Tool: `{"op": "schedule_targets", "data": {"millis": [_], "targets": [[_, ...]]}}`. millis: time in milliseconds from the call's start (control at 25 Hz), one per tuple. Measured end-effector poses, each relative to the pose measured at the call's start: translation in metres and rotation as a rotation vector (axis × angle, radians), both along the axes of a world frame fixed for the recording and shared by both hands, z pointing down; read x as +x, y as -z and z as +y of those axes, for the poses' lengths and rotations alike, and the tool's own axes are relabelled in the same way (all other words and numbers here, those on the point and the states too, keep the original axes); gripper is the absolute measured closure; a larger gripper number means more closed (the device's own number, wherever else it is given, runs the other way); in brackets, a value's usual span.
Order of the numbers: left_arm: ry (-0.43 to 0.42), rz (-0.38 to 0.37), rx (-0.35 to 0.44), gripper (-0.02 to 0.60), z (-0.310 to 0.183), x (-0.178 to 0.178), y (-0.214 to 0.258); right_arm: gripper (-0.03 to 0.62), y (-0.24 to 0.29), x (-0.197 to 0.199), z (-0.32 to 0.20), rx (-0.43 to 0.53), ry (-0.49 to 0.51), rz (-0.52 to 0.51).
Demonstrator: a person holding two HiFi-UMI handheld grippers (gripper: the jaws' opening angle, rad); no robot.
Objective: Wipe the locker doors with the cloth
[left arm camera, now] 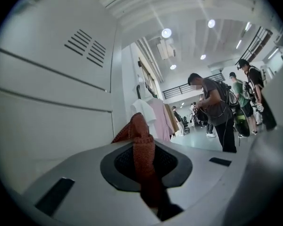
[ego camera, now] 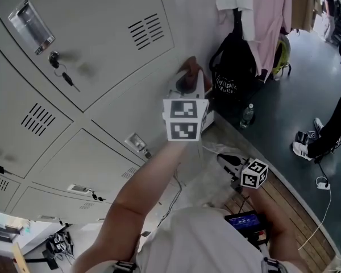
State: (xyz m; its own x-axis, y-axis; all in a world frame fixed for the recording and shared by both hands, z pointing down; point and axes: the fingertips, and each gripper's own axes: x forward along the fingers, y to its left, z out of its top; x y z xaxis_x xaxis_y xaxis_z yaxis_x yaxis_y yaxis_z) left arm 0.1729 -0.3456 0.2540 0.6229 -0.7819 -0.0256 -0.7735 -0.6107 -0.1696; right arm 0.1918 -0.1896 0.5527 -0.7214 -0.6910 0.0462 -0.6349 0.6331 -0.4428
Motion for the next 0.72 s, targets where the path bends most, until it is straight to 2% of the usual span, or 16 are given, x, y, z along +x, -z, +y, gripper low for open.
{"op": "schedule_targets", "data": {"millis": [120,240,360,560,720], "targets": [[0.014,-0.035,-0.061,0.543,0.013,-0.029,-0.039,0.577,0.001,-0.025,0.014,0.0,-0.001,0.001],[0.048,-0.06,-0.128,0.543,0.009,-0.02,-0.083,0.577,0.0,-0.002,0.005,-0.009,0.015,-0.008],[0.016,-0.008,-0.165,0.543,0.019,-0.024,-0.111,0.577,-0.004,0.008,-0.001,-0.018,0.034,-0.01],[-0.099,0.08,-0.087,0.543,0.075,-0.057,-0.106,0.577,-0.008,-0.009,-0.002,-0.017,0.092,0.012],[-0.129,0.052,-0.048,0.543,0.112,-0.092,-0.119,0.577,0.001,-0.035,-0.006,0.027,0.164,0.036]]}}
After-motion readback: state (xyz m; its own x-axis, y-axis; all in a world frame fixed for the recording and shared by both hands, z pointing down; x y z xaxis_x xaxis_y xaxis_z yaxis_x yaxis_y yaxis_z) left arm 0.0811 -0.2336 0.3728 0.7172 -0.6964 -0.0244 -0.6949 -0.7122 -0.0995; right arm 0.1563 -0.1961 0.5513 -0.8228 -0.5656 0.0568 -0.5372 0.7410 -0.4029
